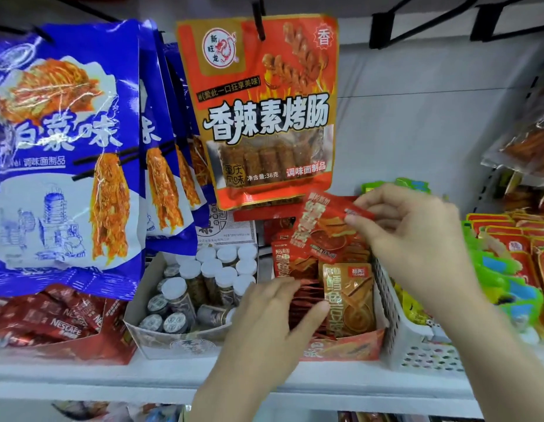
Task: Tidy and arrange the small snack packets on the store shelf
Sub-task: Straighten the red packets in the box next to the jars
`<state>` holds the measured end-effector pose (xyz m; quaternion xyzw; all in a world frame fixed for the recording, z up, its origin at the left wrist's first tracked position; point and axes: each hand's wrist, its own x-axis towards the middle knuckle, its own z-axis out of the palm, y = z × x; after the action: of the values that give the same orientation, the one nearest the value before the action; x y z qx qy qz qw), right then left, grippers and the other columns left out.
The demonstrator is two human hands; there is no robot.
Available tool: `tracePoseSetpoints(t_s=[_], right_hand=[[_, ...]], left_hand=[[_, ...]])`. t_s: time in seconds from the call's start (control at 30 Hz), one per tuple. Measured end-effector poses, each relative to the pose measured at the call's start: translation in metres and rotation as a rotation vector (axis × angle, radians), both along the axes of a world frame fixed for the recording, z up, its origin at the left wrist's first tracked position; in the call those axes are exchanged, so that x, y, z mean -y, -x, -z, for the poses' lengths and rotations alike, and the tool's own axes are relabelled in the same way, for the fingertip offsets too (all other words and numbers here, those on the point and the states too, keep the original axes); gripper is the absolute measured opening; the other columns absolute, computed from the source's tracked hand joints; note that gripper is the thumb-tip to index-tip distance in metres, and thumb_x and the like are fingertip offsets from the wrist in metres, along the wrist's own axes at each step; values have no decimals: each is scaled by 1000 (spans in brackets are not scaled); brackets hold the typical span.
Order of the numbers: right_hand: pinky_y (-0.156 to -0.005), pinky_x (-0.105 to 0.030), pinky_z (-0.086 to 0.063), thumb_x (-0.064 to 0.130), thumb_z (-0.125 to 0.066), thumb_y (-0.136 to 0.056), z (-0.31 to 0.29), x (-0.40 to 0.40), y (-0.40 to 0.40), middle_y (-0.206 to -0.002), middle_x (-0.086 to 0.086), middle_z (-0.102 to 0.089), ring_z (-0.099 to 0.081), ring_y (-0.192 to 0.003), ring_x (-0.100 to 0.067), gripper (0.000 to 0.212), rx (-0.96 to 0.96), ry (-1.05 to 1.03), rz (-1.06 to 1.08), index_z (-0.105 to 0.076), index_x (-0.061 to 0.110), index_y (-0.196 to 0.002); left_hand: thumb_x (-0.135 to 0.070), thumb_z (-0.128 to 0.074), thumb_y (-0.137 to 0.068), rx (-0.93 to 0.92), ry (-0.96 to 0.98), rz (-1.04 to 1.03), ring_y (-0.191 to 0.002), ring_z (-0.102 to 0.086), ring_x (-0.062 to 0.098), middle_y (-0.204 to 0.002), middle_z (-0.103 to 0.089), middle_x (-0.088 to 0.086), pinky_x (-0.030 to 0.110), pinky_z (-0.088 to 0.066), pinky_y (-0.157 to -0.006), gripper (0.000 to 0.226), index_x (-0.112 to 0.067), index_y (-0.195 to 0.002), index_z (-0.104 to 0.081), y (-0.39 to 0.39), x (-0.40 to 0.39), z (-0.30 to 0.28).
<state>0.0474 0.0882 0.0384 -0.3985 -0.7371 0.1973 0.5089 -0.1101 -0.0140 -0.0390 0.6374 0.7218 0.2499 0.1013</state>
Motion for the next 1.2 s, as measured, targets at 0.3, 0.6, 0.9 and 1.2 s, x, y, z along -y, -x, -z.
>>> tracePoseSetpoints(t_s=[0.3,0.6,0.9,1.2], right_hand=[[-75,-37,-56,5,-72,-84,50,0,34,-80,5,-71,-69,-82,-15,16,322,-76,-112,-65,19,-87],[-73,-35,-57,5,-76,-78,39,-9,34,-76,2,-72,-71,-79,-21,23,405,-55,5,-67,25,-81],[-81,-32,-53,15,-66,-88,65,-4,48,-93,6,-74,-68,-92,-19,21,662,58,-55,-73,33,-98],[-85,-23,-48,21,-50,-96,53,-7,41,-107,8,-72,-66,-98,-15,28,716,128,-211,-71,32,-111]], left_hand=[[-79,-43,-81,10,-47,41,-126,-34,-2,-138,-43,-25,20,-33,-108,74,-38,-143,-41,6,3,1],[-86,-51,-70,5,-50,92,-132,-25,-5,-146,-32,-29,13,-20,-109,95,-39,-150,-31,14,8,4],[-89,-54,-59,130,-95,122,-119,-40,-5,-127,-23,-29,25,-44,-103,88,-45,-135,-43,16,11,6],[-91,-46,-64,9,-97,166,-127,4,-26,-148,-17,-32,4,3,-108,104,-39,-148,-17,19,7,8]])
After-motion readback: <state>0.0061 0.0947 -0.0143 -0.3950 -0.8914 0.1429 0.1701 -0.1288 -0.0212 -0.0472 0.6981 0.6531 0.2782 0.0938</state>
